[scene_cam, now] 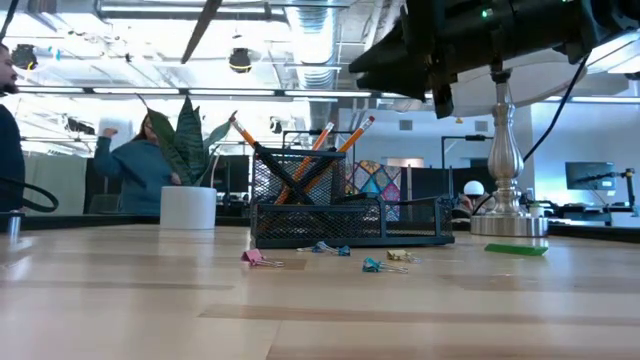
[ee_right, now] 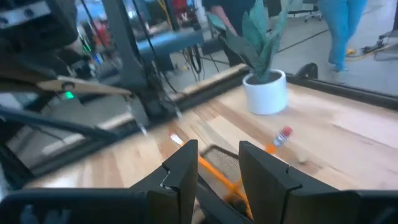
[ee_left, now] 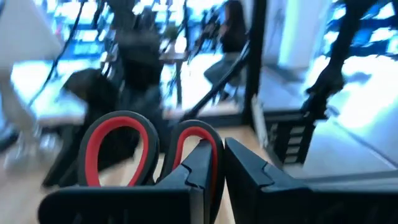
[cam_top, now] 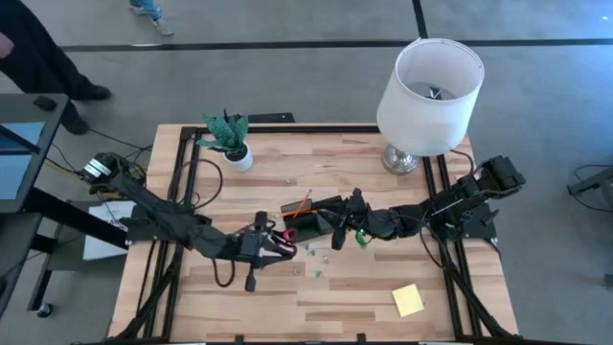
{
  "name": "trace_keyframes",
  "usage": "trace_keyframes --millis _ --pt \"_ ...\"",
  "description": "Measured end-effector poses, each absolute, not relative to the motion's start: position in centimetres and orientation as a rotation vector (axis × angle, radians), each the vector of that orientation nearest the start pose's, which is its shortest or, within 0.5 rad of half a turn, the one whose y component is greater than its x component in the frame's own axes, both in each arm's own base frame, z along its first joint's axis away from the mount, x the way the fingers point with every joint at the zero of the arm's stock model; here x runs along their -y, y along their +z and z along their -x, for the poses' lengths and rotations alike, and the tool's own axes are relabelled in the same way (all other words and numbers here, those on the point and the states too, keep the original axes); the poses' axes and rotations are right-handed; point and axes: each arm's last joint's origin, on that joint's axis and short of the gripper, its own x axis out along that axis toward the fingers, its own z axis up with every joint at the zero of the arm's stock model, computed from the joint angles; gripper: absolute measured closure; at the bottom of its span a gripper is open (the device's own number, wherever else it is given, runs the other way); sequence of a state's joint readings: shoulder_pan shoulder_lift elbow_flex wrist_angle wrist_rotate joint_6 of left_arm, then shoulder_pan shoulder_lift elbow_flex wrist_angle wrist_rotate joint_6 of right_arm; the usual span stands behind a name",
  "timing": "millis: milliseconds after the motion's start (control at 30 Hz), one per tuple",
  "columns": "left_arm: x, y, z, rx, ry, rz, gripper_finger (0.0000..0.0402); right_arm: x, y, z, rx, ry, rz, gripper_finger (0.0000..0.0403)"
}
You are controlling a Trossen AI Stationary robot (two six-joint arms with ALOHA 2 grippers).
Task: Pick and place office supplies into organizer
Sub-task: Put the black scissors into the black desk organizer
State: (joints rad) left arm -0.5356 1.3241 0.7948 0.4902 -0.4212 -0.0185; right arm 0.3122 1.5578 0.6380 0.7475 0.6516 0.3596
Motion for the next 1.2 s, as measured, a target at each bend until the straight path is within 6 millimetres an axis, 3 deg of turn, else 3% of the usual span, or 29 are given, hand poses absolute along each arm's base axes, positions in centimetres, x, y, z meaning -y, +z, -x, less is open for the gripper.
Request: trace_keyframes --millis 333,533,867,1200 --pt "13.0 28.6 -27.2 0.083 -0.265 -0.078 0.0378 -10.4 22.5 -28.4 0.173 -0.231 -0.230 0.0290" --pt "12.5 27.1 -29.6 0.179 -0.346 -0.101 0.0378 -11.5 22.4 -28.0 0.159 -0.195 -0.219 0.0290" --pt "8.3 23.3 -33.5 0.218 -0.332 0.020 0.0378 -12.6 22.3 -27.6 0.143 -0.163 -0.215 0.0290" --pt "5.9 21.5 -34.8 0.205 -0.323 0.184 0.0379 -12.6 22.3 -27.5 0.143 -0.182 -0.217 0.0290"
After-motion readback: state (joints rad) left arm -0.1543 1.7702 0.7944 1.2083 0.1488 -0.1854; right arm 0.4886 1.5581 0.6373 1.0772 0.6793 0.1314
